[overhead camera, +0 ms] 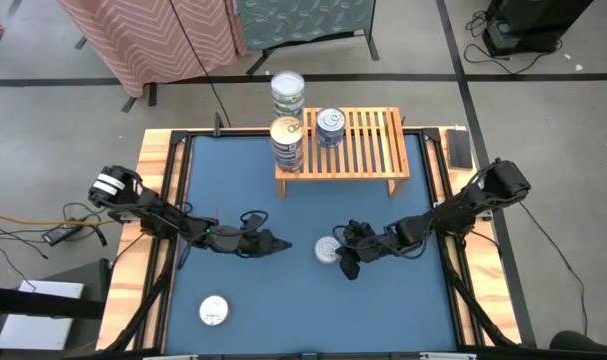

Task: Stack canned seafood by type on shelf
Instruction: Put the dark green tuna can on the shelf

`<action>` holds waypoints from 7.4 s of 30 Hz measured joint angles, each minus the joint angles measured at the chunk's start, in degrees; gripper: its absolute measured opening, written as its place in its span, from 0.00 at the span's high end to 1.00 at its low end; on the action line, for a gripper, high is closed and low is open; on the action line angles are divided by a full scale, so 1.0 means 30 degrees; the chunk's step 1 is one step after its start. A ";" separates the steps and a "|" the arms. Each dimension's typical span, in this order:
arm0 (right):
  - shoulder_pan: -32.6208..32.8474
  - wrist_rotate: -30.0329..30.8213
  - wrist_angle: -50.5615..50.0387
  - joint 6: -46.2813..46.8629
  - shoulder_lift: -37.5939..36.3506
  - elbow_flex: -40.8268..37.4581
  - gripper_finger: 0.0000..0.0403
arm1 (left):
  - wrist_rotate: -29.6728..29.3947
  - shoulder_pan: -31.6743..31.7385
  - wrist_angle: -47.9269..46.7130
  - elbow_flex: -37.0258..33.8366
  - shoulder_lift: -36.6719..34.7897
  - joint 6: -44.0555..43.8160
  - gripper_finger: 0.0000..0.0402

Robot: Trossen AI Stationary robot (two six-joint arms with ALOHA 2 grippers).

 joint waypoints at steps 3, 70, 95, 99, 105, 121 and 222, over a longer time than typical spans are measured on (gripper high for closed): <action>0.0000 -0.0013 -0.0101 -0.0011 0.0290 -0.0002 1.00 | -0.0014 0.0144 0.0189 0.0000 0.0345 -0.0099 0.14; -0.0707 0.1529 0.2576 0.0509 0.2851 0.0058 0.99 | -0.0517 0.1632 -0.0809 0.1647 0.3796 -0.1608 0.27; -0.0379 0.2236 0.2184 -0.0156 0.2960 0.0066 0.99 | 0.0222 0.1624 -0.3679 0.4551 0.5290 -0.0998 0.27; -0.0379 0.2236 0.2259 -0.0338 0.2960 0.0066 0.99 | 0.0166 0.1632 -0.3358 0.4539 0.5405 -0.0963 0.27; -0.0381 0.2374 0.2261 -0.0493 0.2967 0.0066 0.99 | 0.0073 0.1632 -0.3583 0.4542 0.5405 -0.1174 0.27; -0.0357 0.3171 0.3854 -0.0494 0.3018 -0.0780 0.99 | 0.0146 0.1751 -0.5681 0.5610 0.5467 -0.1375 0.27; 0.0109 0.3770 0.4303 -0.1027 0.3397 -0.1183 0.99 | 0.3368 0.3256 -0.7410 0.8007 0.7914 -0.1114 0.46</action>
